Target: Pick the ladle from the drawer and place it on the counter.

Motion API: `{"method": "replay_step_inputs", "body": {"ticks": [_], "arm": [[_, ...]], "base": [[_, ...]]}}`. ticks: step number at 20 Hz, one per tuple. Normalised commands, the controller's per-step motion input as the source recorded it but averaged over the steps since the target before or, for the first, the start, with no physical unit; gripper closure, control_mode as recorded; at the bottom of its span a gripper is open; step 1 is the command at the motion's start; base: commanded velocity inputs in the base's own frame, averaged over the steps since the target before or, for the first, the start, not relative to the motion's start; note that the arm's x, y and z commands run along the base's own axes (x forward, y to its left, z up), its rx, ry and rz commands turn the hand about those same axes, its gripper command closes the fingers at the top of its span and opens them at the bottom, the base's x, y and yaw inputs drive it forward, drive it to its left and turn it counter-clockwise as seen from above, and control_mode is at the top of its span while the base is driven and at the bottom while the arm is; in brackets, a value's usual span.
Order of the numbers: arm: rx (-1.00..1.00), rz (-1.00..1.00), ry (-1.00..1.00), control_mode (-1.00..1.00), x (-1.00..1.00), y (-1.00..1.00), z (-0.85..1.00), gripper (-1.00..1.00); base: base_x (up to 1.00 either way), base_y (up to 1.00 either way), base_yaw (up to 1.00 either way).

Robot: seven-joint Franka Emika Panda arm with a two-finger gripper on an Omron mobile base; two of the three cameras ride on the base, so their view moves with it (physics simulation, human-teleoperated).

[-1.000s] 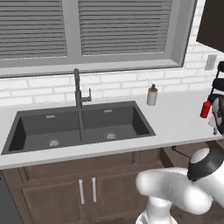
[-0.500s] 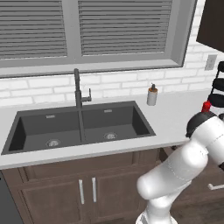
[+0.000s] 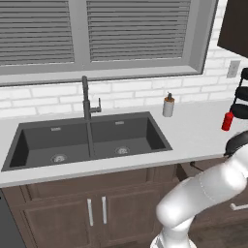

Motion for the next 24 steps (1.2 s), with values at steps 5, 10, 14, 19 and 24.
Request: {"method": "replay_step_inputs", "body": {"ticks": [5, 10, 14, 19, 24], "arm": [[0.00, 0.00, 0.01, -1.00, 0.00, 0.00, -0.46, -1.00], [-0.12, 0.01, 0.00, -1.00, -0.45, -0.19, -0.38, -1.00], [-0.01, 0.00, 0.00, -1.00, -1.00, -0.88, -0.27, -1.00], [0.02, 0.00, -0.06, -1.00, -1.00, -1.00, -0.16, -1.00], [0.04, 0.02, -0.13, -1.00, -1.00, -1.00, -0.14, -1.00]], "base": [[0.00, 0.00, 0.00], [0.00, 0.00, 0.00], [0.00, 0.00, 0.00], [0.00, 0.00, 0.00], [0.00, 0.00, 0.00]]}}
